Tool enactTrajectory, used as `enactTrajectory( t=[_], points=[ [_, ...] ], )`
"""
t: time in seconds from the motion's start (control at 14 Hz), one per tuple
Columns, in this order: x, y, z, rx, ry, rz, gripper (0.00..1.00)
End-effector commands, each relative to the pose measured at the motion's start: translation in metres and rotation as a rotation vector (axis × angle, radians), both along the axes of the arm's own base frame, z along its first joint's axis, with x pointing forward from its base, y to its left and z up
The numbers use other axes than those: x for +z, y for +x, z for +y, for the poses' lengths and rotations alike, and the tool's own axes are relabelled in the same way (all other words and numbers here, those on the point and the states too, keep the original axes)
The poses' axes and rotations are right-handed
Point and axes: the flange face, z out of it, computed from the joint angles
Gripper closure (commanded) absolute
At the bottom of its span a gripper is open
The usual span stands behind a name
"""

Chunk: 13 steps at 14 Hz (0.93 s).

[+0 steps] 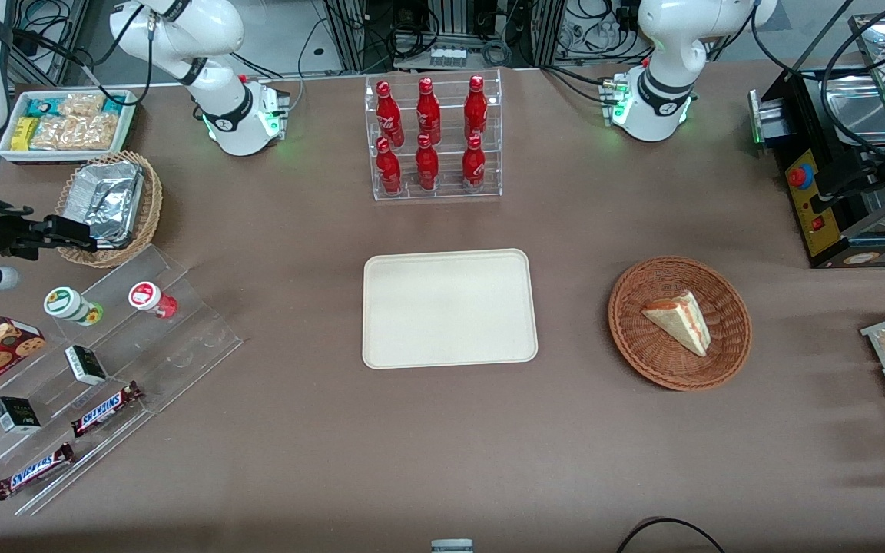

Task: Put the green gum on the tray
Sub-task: 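Move the right gripper over the green-lidded gum bottle on the acrylic rack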

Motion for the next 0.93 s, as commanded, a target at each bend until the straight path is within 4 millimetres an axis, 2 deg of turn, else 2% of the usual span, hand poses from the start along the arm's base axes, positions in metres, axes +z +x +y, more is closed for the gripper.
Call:
enactTrajectory(
  t=[0.0,0.14,0.36,0.5,0.64,0.86],
  points=[
    [0.01,0.001,0.003,-0.028,-0.034,0.011,0.0],
    [0.007,0.002,0.008,-0.009,-0.045,0.021,0.0],
    [0.002,0.0,0.003,0.002,-0.048,0.02,0.0],
    [-0.002,-0.004,-0.002,0.13,-0.032,-0.001,0.0],
    [-0.012,-0.01,-0.013,0.288,-0.054,-0.017,0.0],
    [-0.033,-0.017,-0.047,0.534,-0.053,-0.089,0.0]
  ],
)
